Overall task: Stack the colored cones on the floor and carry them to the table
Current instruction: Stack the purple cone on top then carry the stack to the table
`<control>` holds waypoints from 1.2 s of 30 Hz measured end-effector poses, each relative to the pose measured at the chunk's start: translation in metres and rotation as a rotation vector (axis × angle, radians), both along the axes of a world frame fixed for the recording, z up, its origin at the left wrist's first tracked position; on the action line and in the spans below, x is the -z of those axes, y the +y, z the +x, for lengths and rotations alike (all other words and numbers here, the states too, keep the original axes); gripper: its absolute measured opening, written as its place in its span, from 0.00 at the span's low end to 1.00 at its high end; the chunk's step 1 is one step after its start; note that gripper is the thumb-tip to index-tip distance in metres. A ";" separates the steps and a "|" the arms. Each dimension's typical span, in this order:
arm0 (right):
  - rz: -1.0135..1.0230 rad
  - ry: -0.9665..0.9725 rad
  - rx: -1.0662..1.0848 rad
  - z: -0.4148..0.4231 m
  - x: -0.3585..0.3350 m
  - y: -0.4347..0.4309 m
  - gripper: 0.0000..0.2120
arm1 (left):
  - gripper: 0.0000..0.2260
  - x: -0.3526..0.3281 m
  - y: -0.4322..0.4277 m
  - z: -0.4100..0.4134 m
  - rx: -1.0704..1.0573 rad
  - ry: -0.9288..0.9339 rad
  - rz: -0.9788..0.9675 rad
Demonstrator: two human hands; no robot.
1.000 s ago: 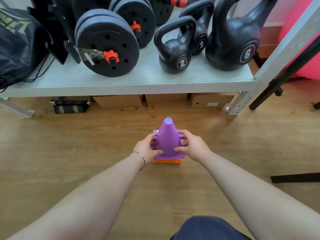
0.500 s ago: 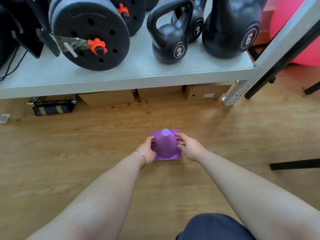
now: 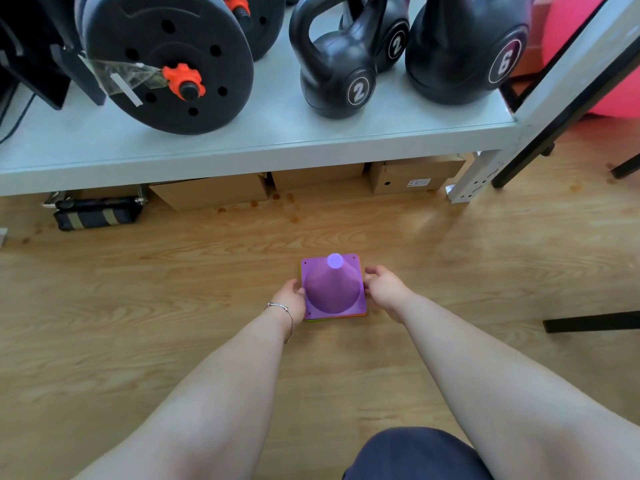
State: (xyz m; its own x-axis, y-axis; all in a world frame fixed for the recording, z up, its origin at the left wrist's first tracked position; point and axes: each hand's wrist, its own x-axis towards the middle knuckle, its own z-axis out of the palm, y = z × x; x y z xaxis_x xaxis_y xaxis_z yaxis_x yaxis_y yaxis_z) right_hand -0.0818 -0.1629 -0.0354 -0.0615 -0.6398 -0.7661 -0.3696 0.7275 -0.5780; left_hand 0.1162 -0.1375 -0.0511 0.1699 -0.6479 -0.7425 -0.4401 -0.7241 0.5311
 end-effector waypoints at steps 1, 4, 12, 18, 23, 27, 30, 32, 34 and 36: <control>0.015 -0.028 0.039 -0.001 0.003 -0.001 0.23 | 0.22 0.000 -0.001 0.001 -0.021 -0.014 0.011; 0.093 -0.112 0.068 0.001 0.006 0.004 0.24 | 0.18 0.002 0.000 0.006 -0.033 -0.044 0.027; 0.117 -0.246 0.157 0.017 -0.016 0.024 0.14 | 0.10 -0.016 0.010 0.022 -0.148 -0.051 -0.004; 0.037 -0.333 0.212 0.017 -0.113 0.047 0.14 | 0.10 -0.130 0.027 0.023 -0.257 -0.024 -0.116; -0.089 -0.323 0.260 0.014 -0.238 0.068 0.16 | 0.11 -0.261 0.046 0.018 -0.231 0.014 -0.212; -0.170 -0.247 0.342 -0.001 -0.338 0.087 0.18 | 0.09 -0.358 0.060 0.000 -0.252 0.071 -0.242; -0.192 -0.227 0.388 -0.015 -0.411 0.101 0.18 | 0.10 -0.429 0.070 -0.015 -0.240 0.090 -0.260; -0.196 -0.214 0.398 -0.023 -0.461 0.112 0.17 | 0.09 -0.479 0.078 -0.025 -0.207 0.079 -0.288; -0.195 -0.216 0.398 -0.030 -0.510 0.121 0.16 | 0.11 -0.528 0.084 -0.031 -0.142 0.021 -0.326; -0.218 -0.234 0.390 -0.037 -0.560 0.130 0.15 | 0.11 -0.580 0.092 -0.036 -0.083 -0.011 -0.369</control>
